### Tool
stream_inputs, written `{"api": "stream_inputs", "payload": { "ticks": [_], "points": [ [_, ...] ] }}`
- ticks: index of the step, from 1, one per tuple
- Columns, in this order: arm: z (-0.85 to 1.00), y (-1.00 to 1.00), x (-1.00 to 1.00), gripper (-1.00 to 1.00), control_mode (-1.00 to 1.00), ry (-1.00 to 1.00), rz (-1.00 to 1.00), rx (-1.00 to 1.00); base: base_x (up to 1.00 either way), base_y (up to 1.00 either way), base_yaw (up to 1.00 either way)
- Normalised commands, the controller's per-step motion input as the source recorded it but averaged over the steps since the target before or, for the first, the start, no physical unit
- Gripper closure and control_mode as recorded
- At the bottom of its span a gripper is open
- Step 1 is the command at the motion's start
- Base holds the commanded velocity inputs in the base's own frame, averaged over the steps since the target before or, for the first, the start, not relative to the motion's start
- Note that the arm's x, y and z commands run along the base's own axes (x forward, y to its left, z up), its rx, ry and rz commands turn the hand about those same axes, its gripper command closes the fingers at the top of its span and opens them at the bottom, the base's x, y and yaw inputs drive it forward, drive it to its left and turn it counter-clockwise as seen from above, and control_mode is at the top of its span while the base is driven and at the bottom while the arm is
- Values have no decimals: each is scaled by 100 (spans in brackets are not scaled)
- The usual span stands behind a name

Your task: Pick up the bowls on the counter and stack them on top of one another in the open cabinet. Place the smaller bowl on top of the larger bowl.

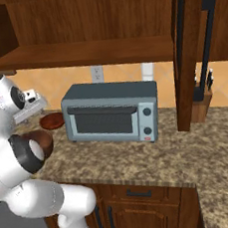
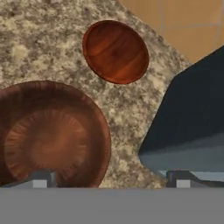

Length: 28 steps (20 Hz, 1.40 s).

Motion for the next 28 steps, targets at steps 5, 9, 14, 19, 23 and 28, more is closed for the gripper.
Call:
{"api": "stream_inputs", "payload": {
  "ticks": [5,9,14,19,23,28],
  "points": [
    [-72,57,91,-100,-100,17,6,8,0,0,0],
    [-63,53,71,-100,-100,7,1,0,0,0,0],
    [-34,49,71,-100,-100,7,0,0,0,0,0],
    [-52,5,59,-100,-100,3,0,-2,0,0,0],
    [-58,1,59,-100,-100,0,0,-5,0,0,0],
    [-50,0,53,-100,-100,0,0,0,0,0,0]
  ]
}}
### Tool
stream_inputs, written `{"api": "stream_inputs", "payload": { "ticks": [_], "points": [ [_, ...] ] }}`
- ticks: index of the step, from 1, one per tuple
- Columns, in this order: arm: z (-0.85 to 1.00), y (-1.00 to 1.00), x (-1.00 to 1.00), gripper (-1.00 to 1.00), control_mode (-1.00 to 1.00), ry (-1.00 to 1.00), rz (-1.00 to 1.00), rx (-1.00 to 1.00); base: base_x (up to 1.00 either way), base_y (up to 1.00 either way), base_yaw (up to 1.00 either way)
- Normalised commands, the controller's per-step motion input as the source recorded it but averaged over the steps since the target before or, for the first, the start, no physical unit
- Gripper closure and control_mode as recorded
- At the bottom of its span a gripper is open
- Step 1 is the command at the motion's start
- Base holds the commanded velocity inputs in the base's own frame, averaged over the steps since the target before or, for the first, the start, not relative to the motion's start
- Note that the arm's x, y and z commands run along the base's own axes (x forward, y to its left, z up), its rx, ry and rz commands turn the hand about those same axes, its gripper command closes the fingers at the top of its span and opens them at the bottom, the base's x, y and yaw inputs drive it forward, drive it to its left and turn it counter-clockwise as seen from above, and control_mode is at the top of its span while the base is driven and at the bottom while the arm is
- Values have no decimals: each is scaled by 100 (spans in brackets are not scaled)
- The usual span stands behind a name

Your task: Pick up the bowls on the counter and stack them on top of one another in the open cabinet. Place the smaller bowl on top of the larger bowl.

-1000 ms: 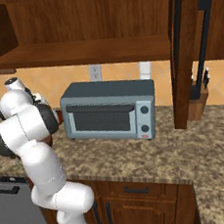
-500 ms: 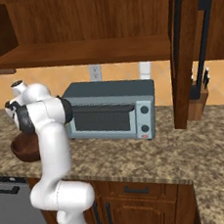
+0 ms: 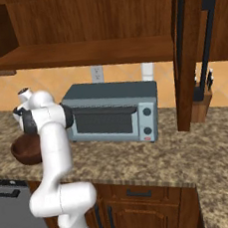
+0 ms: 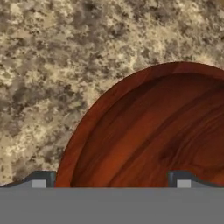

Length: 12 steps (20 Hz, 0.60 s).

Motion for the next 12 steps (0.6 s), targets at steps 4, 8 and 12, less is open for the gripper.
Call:
{"api": "stream_inputs", "payload": {
  "ticks": [4,8,12],
  "points": [
    [-32,0,18,100,-100,0,0,0,0,0,0],
    [-21,0,27,100,-100,1,0,0,0,0,0],
    [-1,-9,15,100,-100,0,0,0,0,0,0]
  ]
}}
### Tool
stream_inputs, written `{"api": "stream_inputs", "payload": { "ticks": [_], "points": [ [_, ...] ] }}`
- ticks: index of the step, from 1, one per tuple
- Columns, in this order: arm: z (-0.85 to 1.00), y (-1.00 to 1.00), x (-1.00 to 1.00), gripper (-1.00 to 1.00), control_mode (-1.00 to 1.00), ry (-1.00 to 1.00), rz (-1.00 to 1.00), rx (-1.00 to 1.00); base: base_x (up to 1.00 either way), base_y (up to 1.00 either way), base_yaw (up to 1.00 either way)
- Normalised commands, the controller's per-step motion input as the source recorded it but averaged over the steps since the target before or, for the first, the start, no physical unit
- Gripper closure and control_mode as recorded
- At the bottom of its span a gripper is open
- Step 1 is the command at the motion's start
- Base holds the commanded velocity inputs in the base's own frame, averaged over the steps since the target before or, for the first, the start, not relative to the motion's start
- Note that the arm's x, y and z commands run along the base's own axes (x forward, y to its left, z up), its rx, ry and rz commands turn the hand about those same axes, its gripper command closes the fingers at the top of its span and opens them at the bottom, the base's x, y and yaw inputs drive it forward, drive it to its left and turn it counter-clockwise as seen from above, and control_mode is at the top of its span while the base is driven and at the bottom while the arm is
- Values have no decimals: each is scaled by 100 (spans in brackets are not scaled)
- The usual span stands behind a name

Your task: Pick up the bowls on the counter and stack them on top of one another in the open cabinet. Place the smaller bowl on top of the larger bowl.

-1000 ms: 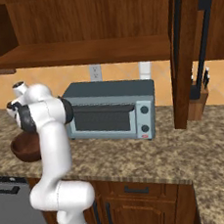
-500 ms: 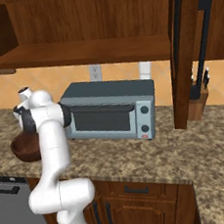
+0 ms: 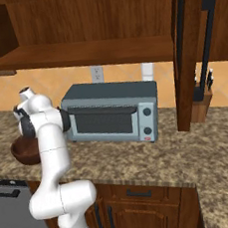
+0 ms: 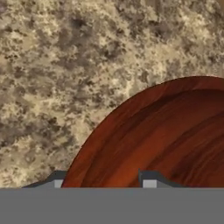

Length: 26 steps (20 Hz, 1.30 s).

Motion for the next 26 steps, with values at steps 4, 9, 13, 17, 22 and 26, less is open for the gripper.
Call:
{"api": "stream_inputs", "payload": {
  "ticks": [4,9,13,17,22,26],
  "points": [
    [35,-23,-15,100,-100,-2,3,2,0,0,0],
    [72,-25,-83,100,-100,-12,7,4,0,0,0],
    [61,-13,-100,100,-100,-13,11,3,0,0,0],
    [21,-12,-100,100,-100,-6,12,2,0,0,0],
    [0,-2,-100,100,-100,0,7,0,0,0,0],
    [3,0,-100,100,-100,-1,0,0,0,0,0]
  ]
}}
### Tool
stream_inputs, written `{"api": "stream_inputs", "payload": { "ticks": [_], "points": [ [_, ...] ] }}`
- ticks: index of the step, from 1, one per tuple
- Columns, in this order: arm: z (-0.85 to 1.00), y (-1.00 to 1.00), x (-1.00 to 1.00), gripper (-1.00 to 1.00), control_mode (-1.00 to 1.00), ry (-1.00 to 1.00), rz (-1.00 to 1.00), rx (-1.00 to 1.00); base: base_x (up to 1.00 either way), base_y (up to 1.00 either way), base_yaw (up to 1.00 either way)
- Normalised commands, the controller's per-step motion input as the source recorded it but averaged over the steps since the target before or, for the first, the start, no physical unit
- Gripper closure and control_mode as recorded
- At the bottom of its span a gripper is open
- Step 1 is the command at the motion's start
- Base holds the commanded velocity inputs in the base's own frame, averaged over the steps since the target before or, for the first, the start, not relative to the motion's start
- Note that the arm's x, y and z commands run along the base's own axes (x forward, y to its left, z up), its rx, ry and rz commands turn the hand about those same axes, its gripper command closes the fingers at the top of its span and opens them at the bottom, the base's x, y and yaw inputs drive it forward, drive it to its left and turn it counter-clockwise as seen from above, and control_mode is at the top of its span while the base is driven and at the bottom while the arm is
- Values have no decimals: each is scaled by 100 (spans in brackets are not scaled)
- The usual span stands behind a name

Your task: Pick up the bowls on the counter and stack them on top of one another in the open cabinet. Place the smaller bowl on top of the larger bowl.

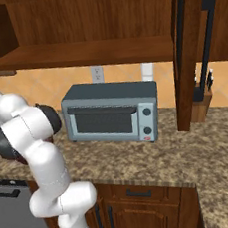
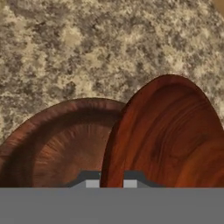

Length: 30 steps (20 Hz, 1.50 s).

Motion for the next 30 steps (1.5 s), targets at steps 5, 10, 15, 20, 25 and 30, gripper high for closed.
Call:
{"api": "stream_inputs", "payload": {
  "ticks": [5,10,15,20,25,30],
  "points": [
    [-14,14,-68,100,-100,0,0,0,0,0,0],
    [-39,15,0,100,-100,0,0,-2,0,0,0],
    [-13,29,-26,100,-100,0,0,-1,0,0,0],
    [-5,17,-17,-100,-100,0,0,0,0,0,0],
    [3,-6,5,-100,-100,-4,0,0,0,0,0],
    [51,-33,-14,-100,-100,-3,0,5,0,0,0]
  ]
}}
